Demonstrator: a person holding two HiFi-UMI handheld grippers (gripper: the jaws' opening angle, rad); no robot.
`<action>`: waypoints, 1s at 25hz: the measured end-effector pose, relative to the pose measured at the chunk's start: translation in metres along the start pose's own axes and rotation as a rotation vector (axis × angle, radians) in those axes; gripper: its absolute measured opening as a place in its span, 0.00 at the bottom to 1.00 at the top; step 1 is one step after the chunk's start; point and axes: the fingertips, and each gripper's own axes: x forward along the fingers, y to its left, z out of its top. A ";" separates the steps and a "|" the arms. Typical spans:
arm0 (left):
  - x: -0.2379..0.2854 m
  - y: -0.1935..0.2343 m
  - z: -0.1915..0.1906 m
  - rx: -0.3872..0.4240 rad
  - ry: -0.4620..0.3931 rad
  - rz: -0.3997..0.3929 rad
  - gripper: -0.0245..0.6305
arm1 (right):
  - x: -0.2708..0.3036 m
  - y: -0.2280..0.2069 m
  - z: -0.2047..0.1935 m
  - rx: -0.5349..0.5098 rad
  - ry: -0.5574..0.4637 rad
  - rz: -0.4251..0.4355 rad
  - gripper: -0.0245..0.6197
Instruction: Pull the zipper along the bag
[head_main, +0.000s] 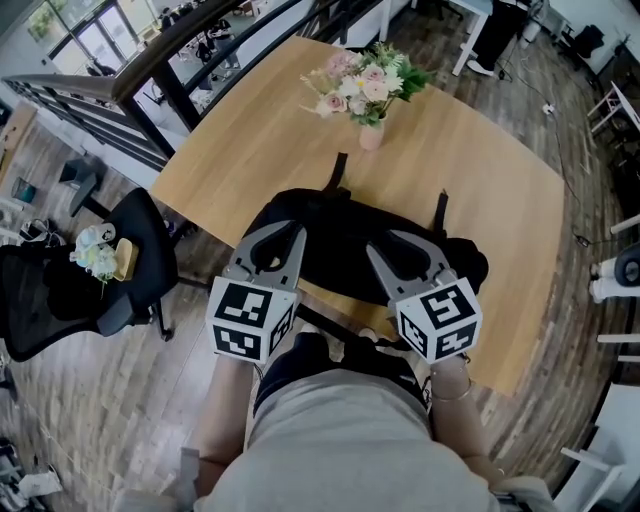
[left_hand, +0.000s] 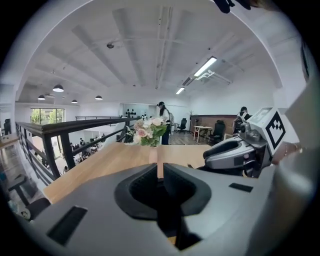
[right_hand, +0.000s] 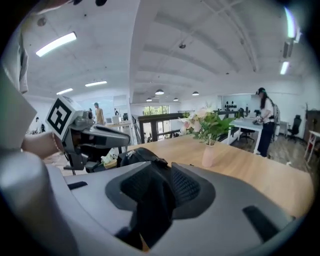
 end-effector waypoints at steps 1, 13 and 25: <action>0.001 -0.008 0.002 0.001 -0.008 -0.028 0.07 | -0.002 0.001 0.005 0.038 -0.034 0.011 0.25; 0.006 -0.061 0.011 -0.012 -0.091 -0.165 0.07 | -0.025 0.008 0.024 0.208 -0.268 0.048 0.05; 0.017 -0.068 -0.015 -0.049 -0.005 -0.125 0.07 | -0.026 0.016 0.010 0.132 -0.205 0.080 0.05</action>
